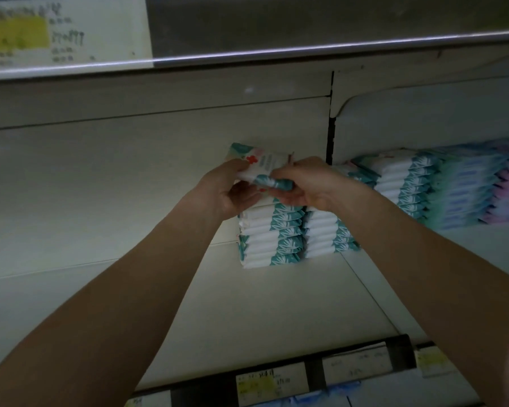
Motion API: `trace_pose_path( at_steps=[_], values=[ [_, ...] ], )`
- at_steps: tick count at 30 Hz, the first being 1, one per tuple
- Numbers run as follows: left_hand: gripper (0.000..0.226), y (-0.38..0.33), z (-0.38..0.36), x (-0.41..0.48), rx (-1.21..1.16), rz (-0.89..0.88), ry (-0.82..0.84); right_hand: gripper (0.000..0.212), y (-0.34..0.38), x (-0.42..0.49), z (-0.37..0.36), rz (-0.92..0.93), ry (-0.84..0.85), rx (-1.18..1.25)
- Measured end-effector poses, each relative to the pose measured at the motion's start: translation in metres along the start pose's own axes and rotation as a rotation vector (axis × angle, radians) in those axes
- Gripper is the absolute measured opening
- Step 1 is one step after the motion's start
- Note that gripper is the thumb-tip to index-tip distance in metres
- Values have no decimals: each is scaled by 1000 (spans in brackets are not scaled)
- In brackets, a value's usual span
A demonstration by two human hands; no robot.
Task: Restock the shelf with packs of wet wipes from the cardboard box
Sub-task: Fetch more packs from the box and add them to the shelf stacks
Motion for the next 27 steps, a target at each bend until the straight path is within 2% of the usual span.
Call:
trace_pose_path(
  at_steps=[3, 8, 11, 16, 18, 23, 27],
  values=[
    [6, -4, 11, 14, 233, -39, -63, 5, 9, 10, 14, 19, -112, -117],
    [19, -5, 15, 21, 626, -106, -63, 10, 17, 28, 24, 101, -217, -512],
    [14, -5, 13, 19, 747, -117, -62, 33, 21, 34, 25, 200, -295, -697],
    [18, -8, 6, 19, 974, -215, -15, 33, 16, 32, 24, 241, -314, -940],
    [32, -7, 3, 17, 1045, -218, 32, 38, 18, 27, 23, 286, -322, -982],
    [59, 1, -2, 16, 1217, -247, 129, 49, 12, 13, 7, 356, -190, -1245],
    [52, 3, -2, 19, 1468, -424, 121, 36, 2, 17, 4, 504, -294, -1332]
  ],
)
Point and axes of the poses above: each hand's wrist, its own x-axis towards the middle knuckle, its own z-axis out of the back of the hand, y = z × x, the point moved 4 cm from there along x, towards the middle knuckle, and after that the axes turned 9 degrees about -z, right-handed, at the moved point
